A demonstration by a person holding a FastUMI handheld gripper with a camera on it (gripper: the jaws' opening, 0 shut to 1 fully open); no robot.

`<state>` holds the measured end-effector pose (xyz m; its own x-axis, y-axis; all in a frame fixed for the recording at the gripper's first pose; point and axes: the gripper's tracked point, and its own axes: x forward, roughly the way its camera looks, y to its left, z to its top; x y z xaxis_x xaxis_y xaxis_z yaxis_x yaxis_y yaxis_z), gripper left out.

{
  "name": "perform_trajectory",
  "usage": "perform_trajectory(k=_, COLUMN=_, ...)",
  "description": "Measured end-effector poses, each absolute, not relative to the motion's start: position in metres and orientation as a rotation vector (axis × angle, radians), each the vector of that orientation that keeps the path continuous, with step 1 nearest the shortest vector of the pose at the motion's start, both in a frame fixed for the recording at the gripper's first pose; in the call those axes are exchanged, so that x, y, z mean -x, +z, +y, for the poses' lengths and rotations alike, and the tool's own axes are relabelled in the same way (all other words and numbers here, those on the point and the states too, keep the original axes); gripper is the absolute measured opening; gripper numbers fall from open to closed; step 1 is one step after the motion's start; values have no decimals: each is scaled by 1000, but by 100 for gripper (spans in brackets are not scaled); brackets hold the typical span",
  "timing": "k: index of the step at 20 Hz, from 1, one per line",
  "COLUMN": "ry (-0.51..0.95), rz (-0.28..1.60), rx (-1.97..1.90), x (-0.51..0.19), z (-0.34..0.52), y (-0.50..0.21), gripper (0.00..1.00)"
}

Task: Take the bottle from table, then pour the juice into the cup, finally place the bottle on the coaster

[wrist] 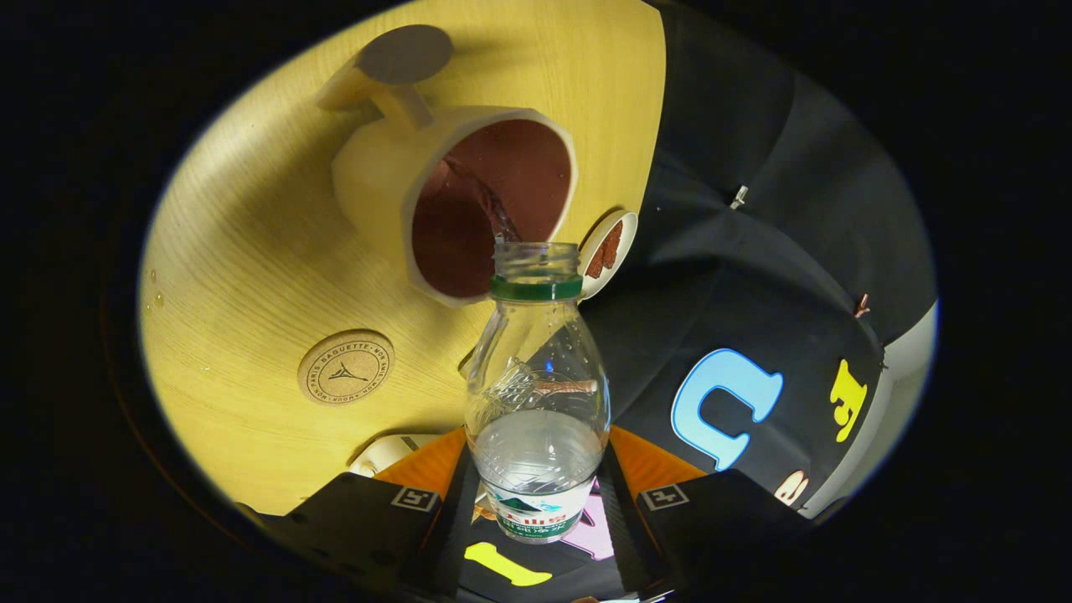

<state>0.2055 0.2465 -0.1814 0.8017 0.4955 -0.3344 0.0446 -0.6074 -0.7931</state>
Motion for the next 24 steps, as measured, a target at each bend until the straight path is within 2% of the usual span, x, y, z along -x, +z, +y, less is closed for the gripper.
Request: perform_trajectory(k=24, ry=676, rz=-451, rx=2280, x=-218, z=251, y=-169, gripper=72)
